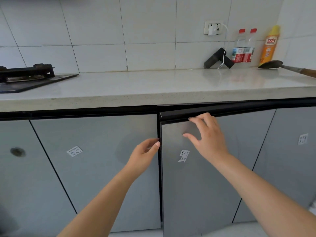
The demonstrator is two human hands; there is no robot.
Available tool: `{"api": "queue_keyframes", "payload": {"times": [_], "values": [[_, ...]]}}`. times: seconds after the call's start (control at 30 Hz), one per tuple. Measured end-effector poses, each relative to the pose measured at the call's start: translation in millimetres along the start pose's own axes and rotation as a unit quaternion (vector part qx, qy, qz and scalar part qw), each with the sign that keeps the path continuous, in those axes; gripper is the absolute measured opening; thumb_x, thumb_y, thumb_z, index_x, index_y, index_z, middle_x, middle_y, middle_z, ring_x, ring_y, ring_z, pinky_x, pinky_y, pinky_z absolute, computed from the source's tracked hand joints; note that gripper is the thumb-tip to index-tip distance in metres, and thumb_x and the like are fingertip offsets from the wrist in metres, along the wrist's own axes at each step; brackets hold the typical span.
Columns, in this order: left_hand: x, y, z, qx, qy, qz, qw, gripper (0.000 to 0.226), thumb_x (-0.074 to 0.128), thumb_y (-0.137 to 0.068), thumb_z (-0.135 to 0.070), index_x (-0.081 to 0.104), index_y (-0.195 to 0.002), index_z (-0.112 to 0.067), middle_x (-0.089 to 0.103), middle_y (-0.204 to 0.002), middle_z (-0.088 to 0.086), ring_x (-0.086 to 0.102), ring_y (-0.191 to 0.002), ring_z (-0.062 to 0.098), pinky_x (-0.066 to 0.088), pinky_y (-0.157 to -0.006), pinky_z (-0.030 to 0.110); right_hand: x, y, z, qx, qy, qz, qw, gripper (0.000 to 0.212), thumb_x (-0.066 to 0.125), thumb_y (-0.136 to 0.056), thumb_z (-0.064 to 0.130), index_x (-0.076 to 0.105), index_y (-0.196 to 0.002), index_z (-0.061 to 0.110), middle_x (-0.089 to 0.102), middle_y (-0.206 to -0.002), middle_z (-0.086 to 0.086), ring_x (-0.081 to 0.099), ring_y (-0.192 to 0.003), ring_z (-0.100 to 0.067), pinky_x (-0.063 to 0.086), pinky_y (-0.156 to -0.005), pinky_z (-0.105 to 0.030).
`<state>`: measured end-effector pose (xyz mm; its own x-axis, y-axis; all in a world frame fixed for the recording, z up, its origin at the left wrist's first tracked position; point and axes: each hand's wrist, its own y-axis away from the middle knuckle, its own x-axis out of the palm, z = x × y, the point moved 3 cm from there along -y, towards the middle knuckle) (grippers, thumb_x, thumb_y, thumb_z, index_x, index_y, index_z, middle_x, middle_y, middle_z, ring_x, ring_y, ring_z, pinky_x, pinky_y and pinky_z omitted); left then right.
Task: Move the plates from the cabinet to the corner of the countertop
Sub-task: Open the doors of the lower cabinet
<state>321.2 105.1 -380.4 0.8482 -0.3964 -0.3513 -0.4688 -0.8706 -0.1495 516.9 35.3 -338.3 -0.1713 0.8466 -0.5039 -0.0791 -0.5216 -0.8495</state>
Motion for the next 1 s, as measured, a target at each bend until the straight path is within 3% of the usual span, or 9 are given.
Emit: {"api": "queue_keyframes", "payload": {"times": [0.13, 0.23, 0.43, 0.57, 0.7, 0.83, 1.0], "values": [[10.3, 4.1, -8.4, -0.002, 0.061, 0.016, 0.998, 0.025, 0.038, -0.098, -0.032, 0.062, -0.096, -0.037, 0.069, -0.099, -0.012, 0.063, -0.100, 0.008, 0.047, -0.091, 0.028, -3.4, 3.8, 0.8, -0.011, 0.008, -0.004, 1.000, 0.048, 0.081, -0.069, 0.027, 0.061, -0.108, 0.007, 0.048, -0.099, -0.002, 0.041, -0.090, -0.015, 0.042, -0.072, -0.025], [18.7, 6.6, -8.3, -0.001, 0.077, 0.025, 0.997, 0.026, 0.039, -0.098, -0.033, 0.063, -0.103, -0.028, 0.070, -0.106, 0.002, 0.064, -0.103, 0.018, 0.049, -0.095, 0.034, -6.3, 6.3, 1.8, -0.009, 0.004, -0.004, 1.000, 0.047, 0.080, -0.070, 0.028, 0.061, -0.108, 0.008, 0.045, -0.099, 0.001, 0.042, -0.091, -0.015, 0.041, -0.071, -0.023], [22.7, 14.8, -8.6, -0.016, 0.083, 0.038, 0.996, 0.029, 0.040, -0.097, -0.037, 0.061, -0.113, -0.026, 0.069, -0.109, -0.008, 0.063, -0.105, 0.009, 0.048, -0.099, 0.036, -24.7, 13.3, 0.9, 0.024, -0.057, 0.035, 0.997, 0.042, 0.073, -0.077, 0.030, 0.062, -0.114, 0.012, 0.055, -0.110, -0.002, 0.049, -0.101, -0.010, 0.043, -0.078, -0.021], [25.3, 21.4, -10.5, -0.022, 0.098, 0.039, 0.994, 0.027, 0.042, -0.096, -0.039, 0.064, -0.107, -0.029, 0.071, -0.105, -0.007, 0.064, -0.105, 0.011, 0.048, -0.098, 0.034, -42.5, 12.3, 5.7, 0.051, -0.096, -0.002, 0.994, 0.041, 0.072, -0.079, 0.028, 0.061, -0.115, 0.013, 0.055, -0.116, -0.001, 0.050, -0.107, -0.008, 0.033, -0.089, -0.003], [29.9, 31.2, -11.1, -0.028, 0.123, 0.037, 0.991, 0.028, 0.044, -0.095, -0.039, 0.064, -0.109, -0.026, 0.071, -0.105, -0.008, 0.065, -0.103, 0.011, 0.048, -0.098, 0.035, -51.5, -4.1, 20.8, 0.039, -0.083, -0.016, 0.996, 0.045, 0.068, -0.080, 0.033, 0.058, -0.118, 0.010, 0.053, -0.120, -0.004, 0.047, -0.114, -0.013, 0.028, -0.098, -0.006], [32.2, 41.6, -12.8, -0.023, 0.132, 0.066, 0.989, 0.029, 0.044, -0.095, -0.036, 0.063, -0.113, -0.023, 0.071, -0.105, -0.008, 0.065, -0.100, 0.006, 0.049, -0.097, 0.033, -45.2, -7.3, 41.4, 0.046, -0.089, -0.001, 0.995, 0.044, 0.062, -0.079, 0.047, 0.064, -0.108, 0.013, 0.055, -0.114, -0.002, 0.050, -0.109, -0.015, 0.032, -0.092, -0.013], [36.9, 52.3, -12.5, -0.032, 0.141, 0.074, 0.987, 0.032, 0.050, -0.092, -0.037, 0.060, -0.119, -0.023, 0.069, -0.111, -0.007, 0.062, -0.108, 0.009, 0.049, -0.097, 0.038, -57.8, 4.1, 47.4, 0.063, -0.109, -0.019, 0.992, 0.040, 0.058, -0.080, 0.049, 0.067, -0.098, 0.014, 0.056, -0.098, 0.003, 0.053, -0.094, -0.009, 0.037, -0.081, -0.009]]}}
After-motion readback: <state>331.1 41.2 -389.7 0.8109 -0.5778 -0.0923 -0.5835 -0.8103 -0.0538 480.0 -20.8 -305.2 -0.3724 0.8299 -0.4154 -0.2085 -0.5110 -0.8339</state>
